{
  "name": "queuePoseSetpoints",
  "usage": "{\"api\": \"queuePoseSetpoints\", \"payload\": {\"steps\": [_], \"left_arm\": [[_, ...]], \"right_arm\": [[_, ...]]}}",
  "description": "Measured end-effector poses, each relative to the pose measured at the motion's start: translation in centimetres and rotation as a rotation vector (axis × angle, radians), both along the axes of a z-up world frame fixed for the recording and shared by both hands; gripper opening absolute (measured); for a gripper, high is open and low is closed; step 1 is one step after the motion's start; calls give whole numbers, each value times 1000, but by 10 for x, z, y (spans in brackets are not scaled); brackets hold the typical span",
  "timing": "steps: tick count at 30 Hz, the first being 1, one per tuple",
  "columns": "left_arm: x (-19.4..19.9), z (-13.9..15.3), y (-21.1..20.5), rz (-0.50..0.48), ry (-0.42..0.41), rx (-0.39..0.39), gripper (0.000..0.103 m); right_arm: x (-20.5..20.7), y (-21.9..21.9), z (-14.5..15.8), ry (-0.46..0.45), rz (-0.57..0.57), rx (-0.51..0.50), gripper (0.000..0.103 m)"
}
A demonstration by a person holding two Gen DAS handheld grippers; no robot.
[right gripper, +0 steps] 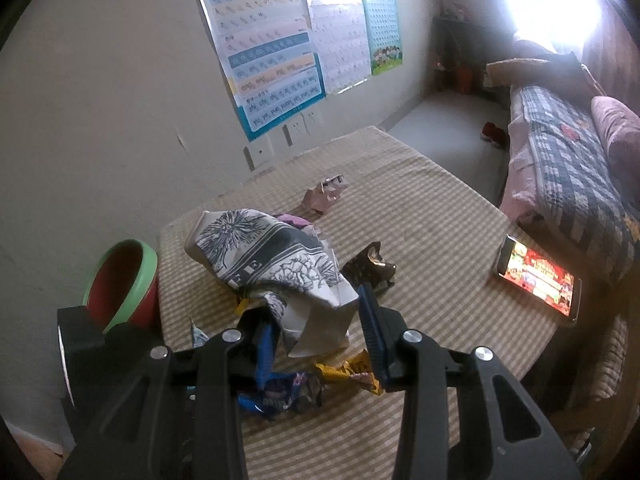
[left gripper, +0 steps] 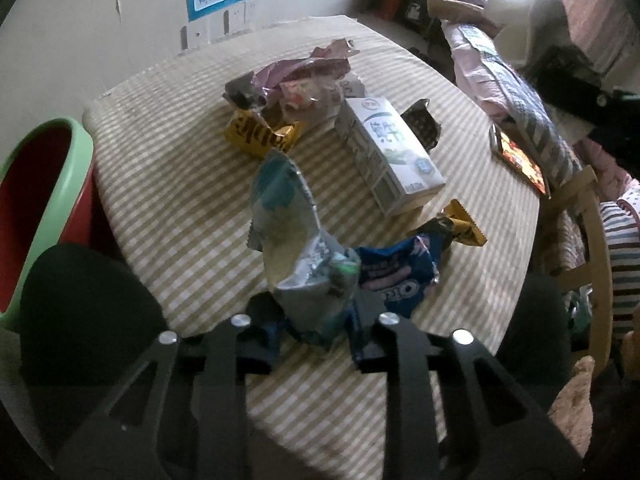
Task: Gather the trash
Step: 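Grasp the blue Oreo wrapper with the left tool while the right tool grasps the patterned paper, then carry the Oreo wrapper with the left tool while the right tool carries the patterned paper to the bucket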
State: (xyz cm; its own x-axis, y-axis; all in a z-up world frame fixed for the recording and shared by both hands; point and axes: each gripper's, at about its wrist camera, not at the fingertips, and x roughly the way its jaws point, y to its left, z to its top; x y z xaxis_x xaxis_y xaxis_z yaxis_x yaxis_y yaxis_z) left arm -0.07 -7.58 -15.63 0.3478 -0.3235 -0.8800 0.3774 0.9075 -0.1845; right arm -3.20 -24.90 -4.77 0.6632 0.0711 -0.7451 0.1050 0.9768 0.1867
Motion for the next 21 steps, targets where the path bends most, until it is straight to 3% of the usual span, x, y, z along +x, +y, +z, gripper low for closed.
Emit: {"api": "queuePoseSetpoints", "payload": {"steps": [3,5,10,16,21], "left_arm": [[3,2,-1,15,-4,-23,54],[6,0,-4,16,-9,-14,59],[19,-23,-13,24,35,42,61],[26,-29,-5,49,50,32,59],[25,-37,0,40,85,32,33]], "right_arm": [[-1,0,-2,6,-4,-1,37],[-1,-1,-3,8,-4,-4,37],[-1,-1,-7,16,0,0,37],[1,-3,-15,36,-1,12,37],[4,-3,-20,50,-1,23,37]]}}
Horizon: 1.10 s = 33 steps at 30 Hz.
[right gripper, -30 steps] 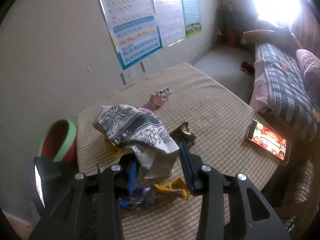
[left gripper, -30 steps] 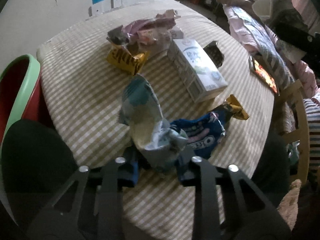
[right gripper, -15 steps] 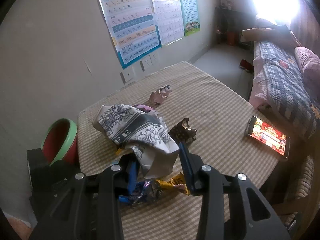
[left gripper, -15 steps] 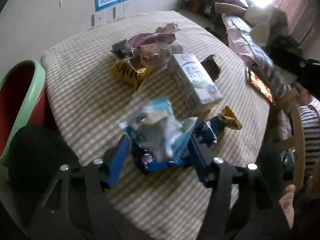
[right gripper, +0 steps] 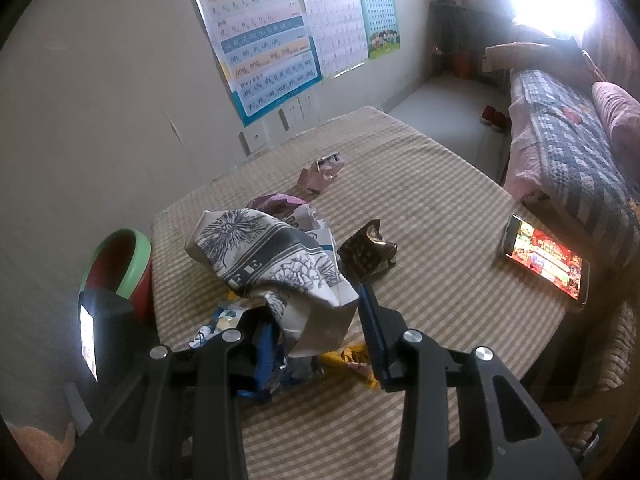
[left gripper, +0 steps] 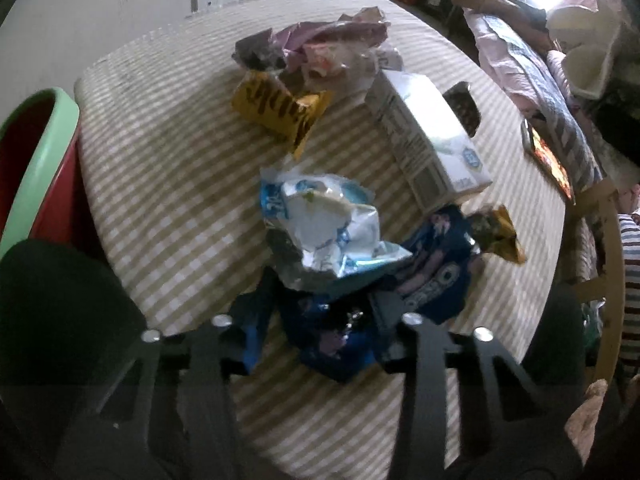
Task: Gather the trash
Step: 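Carry the Oreo wrapper with the left tool while the right tool carries the patterned paper to the bucket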
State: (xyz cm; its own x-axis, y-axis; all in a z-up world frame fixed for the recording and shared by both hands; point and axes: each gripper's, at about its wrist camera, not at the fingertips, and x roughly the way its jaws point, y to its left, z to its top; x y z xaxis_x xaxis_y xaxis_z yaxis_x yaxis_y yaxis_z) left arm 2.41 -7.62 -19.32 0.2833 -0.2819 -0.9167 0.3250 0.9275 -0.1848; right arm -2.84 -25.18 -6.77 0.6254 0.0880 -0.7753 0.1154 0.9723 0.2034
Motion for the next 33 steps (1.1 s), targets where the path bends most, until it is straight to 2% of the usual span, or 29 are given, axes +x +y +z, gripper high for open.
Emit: {"api": "queuePoseSetpoints", "payload": {"steps": [2,11,17,25,33], "left_arm": [[0,2,2,-8,2,-5,19],[-8,40,12,2,-61,-62,17],[-12,86,19,17,-191,-87,17],[-7,147,37,101,-424,-51,16],[3,191,53,175,-576,-34,16]], "right_arm": [[0,0,-1,0,-2,3,37],[1,-1,-1,0,-6,6,37],[0,0,6,-18,-12,5,37],[-4,8,30,-85,-12,13,37],[-3,23,53,-139,16,14,37]]}}
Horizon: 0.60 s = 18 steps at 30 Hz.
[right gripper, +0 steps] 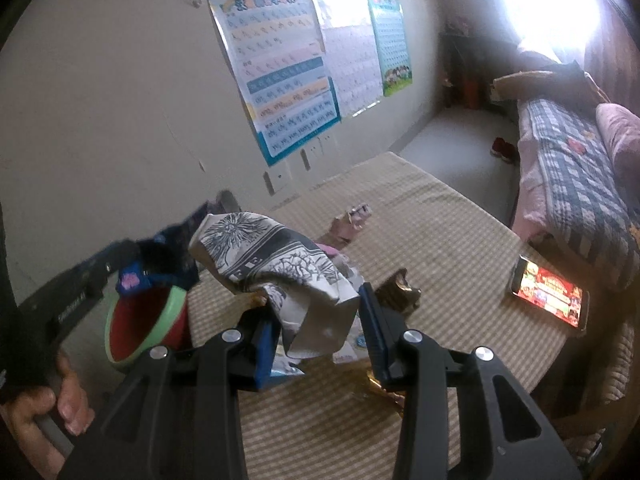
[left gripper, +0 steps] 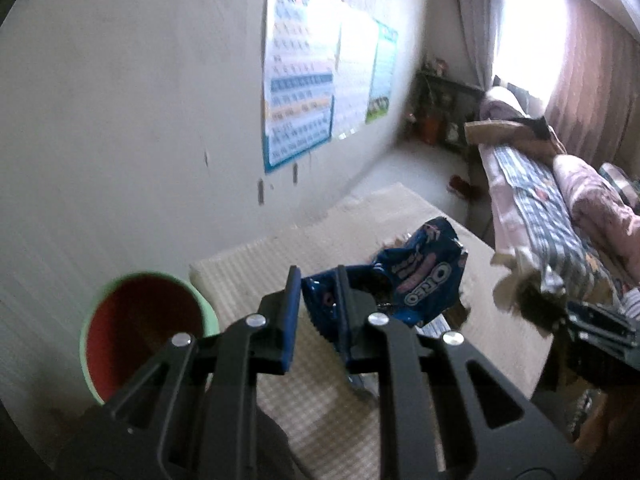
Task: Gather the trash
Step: 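Carry the Oreo wrapper with the left tool while the right tool carries the patterned paper to the bucket, then open the left tool over the bucket while the right tool opens to drop the patterned paper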
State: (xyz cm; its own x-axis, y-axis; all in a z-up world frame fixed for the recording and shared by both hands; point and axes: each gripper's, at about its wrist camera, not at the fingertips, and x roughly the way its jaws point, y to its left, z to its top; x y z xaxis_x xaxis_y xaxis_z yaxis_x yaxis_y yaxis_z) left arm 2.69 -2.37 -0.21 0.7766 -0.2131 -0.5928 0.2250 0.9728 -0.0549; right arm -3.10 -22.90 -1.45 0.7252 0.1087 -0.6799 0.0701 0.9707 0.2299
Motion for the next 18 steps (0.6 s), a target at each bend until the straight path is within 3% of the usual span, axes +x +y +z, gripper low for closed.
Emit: {"api": "queuePoseSetpoints", "payload": {"steps": [9,18], "left_arm": [[8,10,39,78,-33,-21,16],[20,-28,133,284,52,3,17]], "right_arm": [[13,32,12,-8,63,-21,37],[45,102,-6,69,222,-6,37]]}}
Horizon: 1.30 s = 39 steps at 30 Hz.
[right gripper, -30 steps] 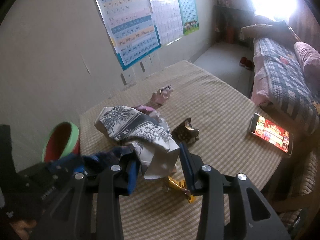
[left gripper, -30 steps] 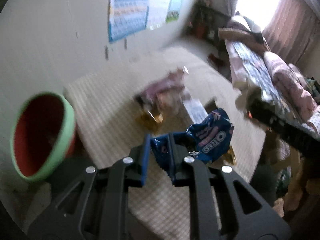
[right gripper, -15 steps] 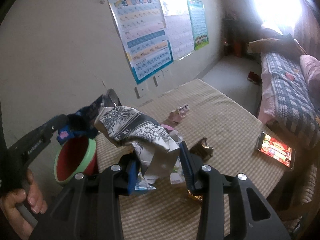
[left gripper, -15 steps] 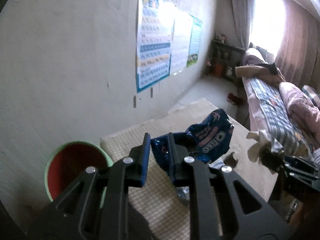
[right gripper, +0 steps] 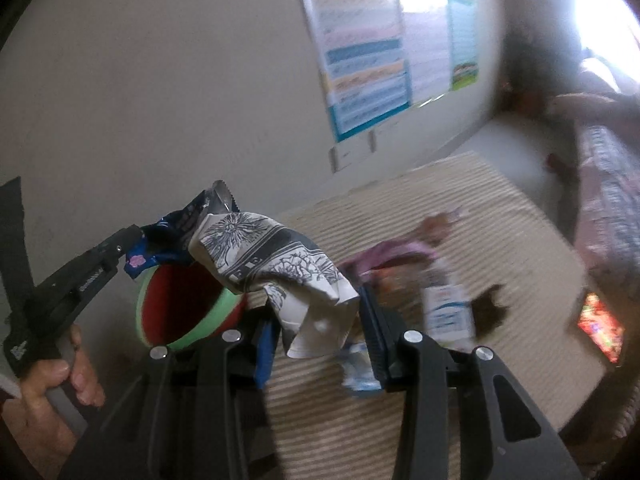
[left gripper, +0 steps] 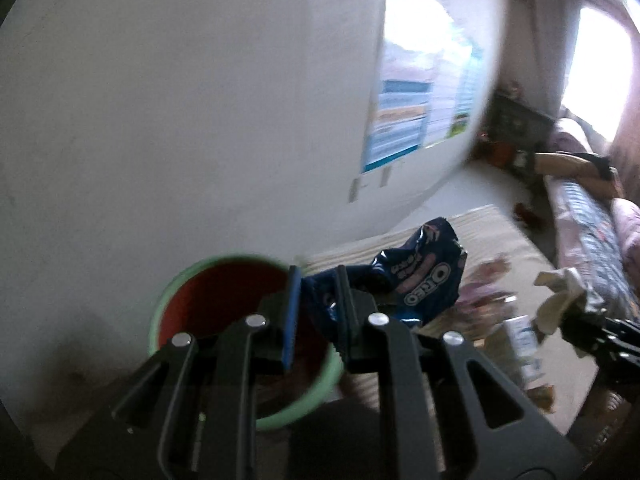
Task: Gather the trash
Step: 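Open the left tool over the bucket while the right tool opens to drop the patterned paper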
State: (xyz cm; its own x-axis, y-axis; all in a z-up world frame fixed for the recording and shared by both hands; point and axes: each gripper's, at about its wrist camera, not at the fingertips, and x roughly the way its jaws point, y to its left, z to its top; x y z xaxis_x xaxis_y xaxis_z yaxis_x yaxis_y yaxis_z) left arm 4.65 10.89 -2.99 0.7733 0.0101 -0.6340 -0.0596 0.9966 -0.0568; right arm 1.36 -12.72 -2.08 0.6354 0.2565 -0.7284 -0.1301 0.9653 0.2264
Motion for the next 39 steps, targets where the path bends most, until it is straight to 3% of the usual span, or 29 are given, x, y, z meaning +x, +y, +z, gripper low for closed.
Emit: {"api": "queuePoseSetpoints", "payload": {"steps": [8,18,19,21,23,33,39], "left_arm": [[-6,-44,80,172,104,10,17],[4,-65,118,241,146,-5,17],[5,-65,118,247,147,-4,19],[8,-67,121,255,154,-17,32],[11,-66,122,265,153,-19,47],[11,-61,111,254,140,-19,57],[3,-51,74,165,127,-14,62]], "right_arm": [[29,85,-35,110,170,5,37],[71,155,-51,156,274,-19,39],[76,158,-50,154,279,-23,39],[81,165,-48,150,296,-19,42],[89,168,-47,144,299,-16,50],[79,148,-43,141,265,20,51],[50,115,-42,101,227,-34,55]]}}
